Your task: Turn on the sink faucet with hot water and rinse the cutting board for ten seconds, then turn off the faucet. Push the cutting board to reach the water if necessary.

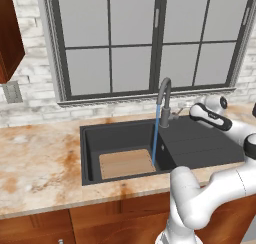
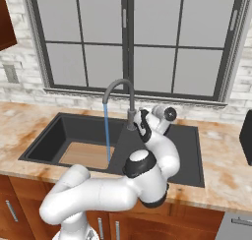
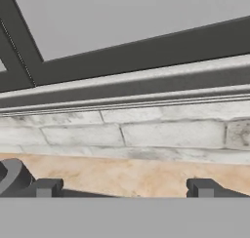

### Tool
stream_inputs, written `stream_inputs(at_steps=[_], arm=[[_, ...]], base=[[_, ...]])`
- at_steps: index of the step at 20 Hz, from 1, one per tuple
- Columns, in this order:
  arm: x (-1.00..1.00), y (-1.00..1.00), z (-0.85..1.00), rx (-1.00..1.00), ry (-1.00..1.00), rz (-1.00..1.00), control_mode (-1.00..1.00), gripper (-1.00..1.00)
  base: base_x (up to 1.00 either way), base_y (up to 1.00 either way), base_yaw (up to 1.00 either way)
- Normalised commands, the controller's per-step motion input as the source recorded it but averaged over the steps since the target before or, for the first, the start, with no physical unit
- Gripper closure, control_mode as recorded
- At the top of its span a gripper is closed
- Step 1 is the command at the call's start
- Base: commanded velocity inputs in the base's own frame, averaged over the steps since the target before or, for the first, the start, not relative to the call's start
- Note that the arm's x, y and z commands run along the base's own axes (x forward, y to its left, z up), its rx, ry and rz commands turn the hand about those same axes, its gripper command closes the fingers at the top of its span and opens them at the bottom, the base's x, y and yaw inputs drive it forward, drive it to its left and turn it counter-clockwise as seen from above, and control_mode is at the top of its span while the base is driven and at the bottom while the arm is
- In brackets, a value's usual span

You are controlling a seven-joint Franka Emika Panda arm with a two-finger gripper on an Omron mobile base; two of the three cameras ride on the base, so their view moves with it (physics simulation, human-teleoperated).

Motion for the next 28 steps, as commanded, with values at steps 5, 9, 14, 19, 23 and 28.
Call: stream_inputs(at_steps=[5,9,14,19,23,28], arm=[[-0.13,0.0,0.02,0.0,0.18,0.01,-1.0,-1.0],[-0.11,-0.03,0.11,0.0,0.19,0.03,-1.0,-1.0],[-0.1,-0.1,0.16,0.02,0.15,0.03,-1.0,-1.0],[-0.11,-0.26,0.04,0.06,0.11,0.05,-1.0,-1.0],[0.0,-0.28,0.0,0.04,0.05,0.07,-1.0,-1.0],[0.0,-0.22,-0.02,0.01,0.07,0.09,-1.0,-1.0]], base=[[0.0,0.0,0.0],[0.0,0.0,0.0],[0.0,0.0,0.0],[0.0,0.0,0.0],[0.0,0.0,0.0],[0.0,0.0,0.0]])
